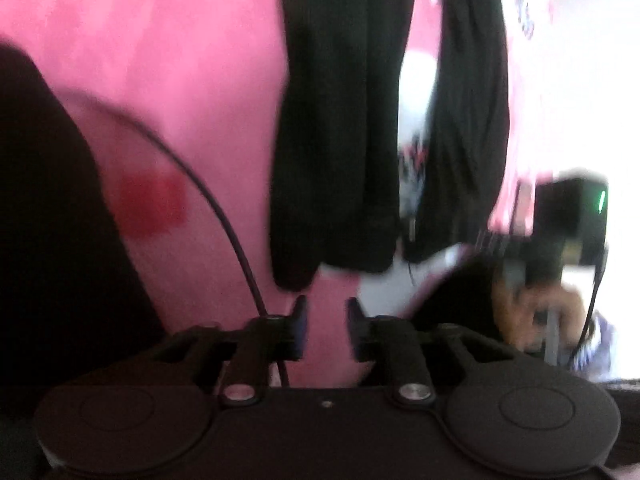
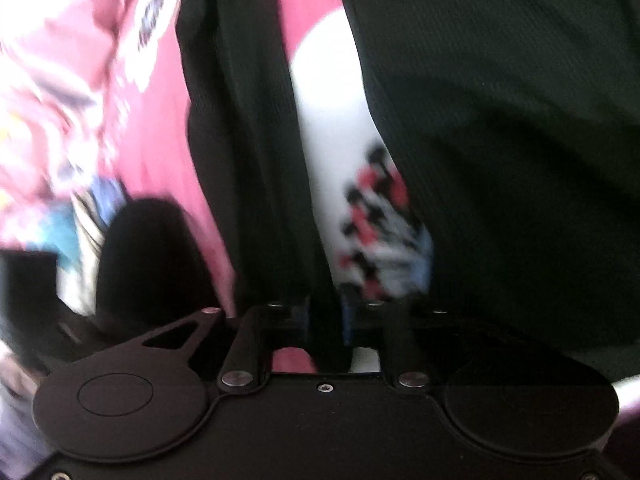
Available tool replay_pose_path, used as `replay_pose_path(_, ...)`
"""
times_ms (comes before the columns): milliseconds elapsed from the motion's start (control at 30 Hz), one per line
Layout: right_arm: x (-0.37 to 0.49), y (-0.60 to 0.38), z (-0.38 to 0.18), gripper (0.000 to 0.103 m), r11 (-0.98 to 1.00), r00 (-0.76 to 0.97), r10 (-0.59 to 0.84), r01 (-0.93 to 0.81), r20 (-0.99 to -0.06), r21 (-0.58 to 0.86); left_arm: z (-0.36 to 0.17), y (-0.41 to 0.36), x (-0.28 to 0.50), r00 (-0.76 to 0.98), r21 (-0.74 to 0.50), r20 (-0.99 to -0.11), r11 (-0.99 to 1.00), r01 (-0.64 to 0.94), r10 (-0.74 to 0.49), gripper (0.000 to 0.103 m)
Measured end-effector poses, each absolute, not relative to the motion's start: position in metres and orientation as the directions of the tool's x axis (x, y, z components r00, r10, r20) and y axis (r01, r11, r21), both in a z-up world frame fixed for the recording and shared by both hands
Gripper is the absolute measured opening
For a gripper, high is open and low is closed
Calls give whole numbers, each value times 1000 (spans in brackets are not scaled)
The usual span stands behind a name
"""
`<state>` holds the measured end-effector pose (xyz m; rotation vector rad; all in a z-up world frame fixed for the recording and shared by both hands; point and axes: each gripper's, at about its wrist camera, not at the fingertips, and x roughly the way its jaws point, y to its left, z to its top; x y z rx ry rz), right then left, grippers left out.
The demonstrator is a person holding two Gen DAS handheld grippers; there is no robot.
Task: Fold clothes
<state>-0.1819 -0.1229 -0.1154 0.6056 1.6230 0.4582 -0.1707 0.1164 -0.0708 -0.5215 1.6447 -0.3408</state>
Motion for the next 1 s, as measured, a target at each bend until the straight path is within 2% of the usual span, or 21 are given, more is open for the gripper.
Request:
replay_pose_path(133, -199, -144, -100, 4, 849, -1, 523, 89, -852, 521, -65, 122, -155, 47, -459, -888, 874, -159, -458, 44)
replay_pose_path(300, -206, -157, -114, 7, 818, -70, 571, 136, -818, 559, -90, 102, -134, 62, -450, -893, 878, -162, -446, 46)
replay_pose_path(367, -205, -148, -102, 8, 820, -80, 570, 124, -818, 559, -100, 98, -136, 77, -445, -896, 886, -129, -438, 46)
replay_pose_path(433, -202, -142, -96, 16, 817, -80, 575, 114, -814, 566, -106, 97, -142, 116, -449, -892, 888, -102, -438, 46)
replay_pose_path(467, -200, -138, -93, 17, 813, -77, 580, 111, -811, 571, -105, 98, -143, 125, -454, -888, 886, -95, -442, 44)
replay_pose_path(567, -190, -138, -74, 17, 806, 5, 583, 118, -812, 580, -104, 114, -149, 132, -484, -874, 864, -137, -468, 5)
replay_pose_path(700, -160, -145, -65, 23, 751, 152, 617, 180, -772, 636, -105, 125, -155, 125, -519, -855, 833, -191, -504, 4)
replay_pose_path(767, -147, -129, -80, 23, 744, 151, 626, 180, -765, 644, -98, 128, -161, 109, -537, -844, 817, -210, -526, 4)
replay_pose_path(833, -133, -98, -103, 23, 749, 114, 629, 175, -769, 639, -103, 123, -162, 84, -518, -854, 825, -226, -514, 4)
replay_pose_path(900, -129, -87, -99, 23, 774, 132, 601, 150, -788, 615, -104, 114, -164, 45, -458, -888, 873, -166, -458, 4)
replay_pose_path(967, -128, -79, -92, 18, 818, 162, 548, 101, -821, 566, -103, 102, -166, 20, -395, -919, 914, -91, -395, 5)
replay_pose_path(1000, -133, -83, -85, 9, 832, 167, 530, 88, -831, 548, -102, 99, -166, 19, -382, -924, 921, -77, -382, 7)
